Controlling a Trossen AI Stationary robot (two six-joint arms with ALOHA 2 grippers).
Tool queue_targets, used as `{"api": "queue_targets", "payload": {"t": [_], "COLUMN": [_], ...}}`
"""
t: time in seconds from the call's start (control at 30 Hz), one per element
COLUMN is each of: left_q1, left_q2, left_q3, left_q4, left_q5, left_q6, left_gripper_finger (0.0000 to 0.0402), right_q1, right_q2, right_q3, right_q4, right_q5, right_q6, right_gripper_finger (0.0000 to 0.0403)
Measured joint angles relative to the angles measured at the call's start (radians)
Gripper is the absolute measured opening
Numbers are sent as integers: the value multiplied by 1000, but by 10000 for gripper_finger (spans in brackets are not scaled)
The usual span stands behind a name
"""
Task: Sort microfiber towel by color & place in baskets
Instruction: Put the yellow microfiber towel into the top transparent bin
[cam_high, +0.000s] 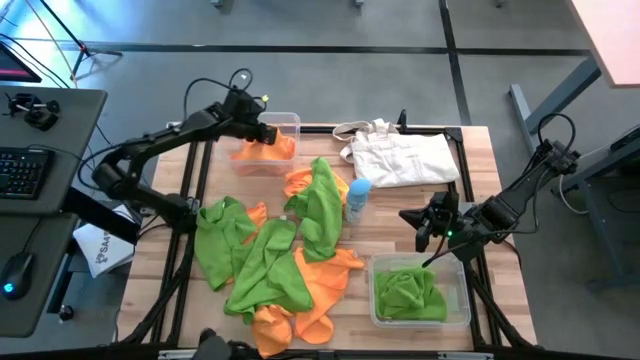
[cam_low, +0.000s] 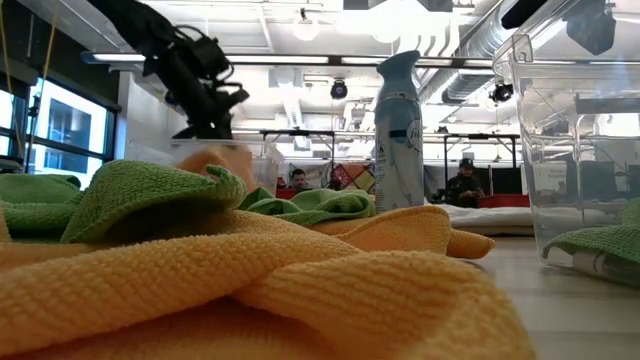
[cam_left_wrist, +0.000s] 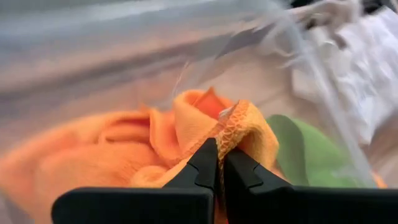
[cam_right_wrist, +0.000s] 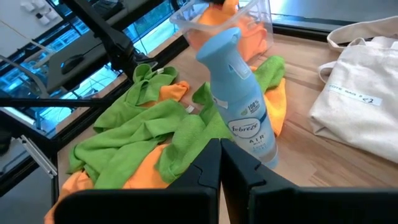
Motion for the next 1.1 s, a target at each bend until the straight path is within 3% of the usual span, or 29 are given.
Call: {"api": "queue_targets", "payload": {"t": [0.47, 0.73, 1.1], "left_q1": [-1, -1, 2], "left_q2": [189, 148, 74], "left_q3": [0, 0, 0], "left_q4": [4, 53, 63], "left_q5": [27, 62, 148], "left_q6": [-180, -180, -177], "left_gripper_finger": [0, 10, 84], "right_q1": [-19, -19, -19], "right_q2": [0, 0, 0], "right_q3": [0, 0, 0], "right_q4": [0, 0, 1], "right_q5": [5, -6, -18], "right_q6": [-1, 0, -3], "right_gripper_finger": [3, 3, 3]}}
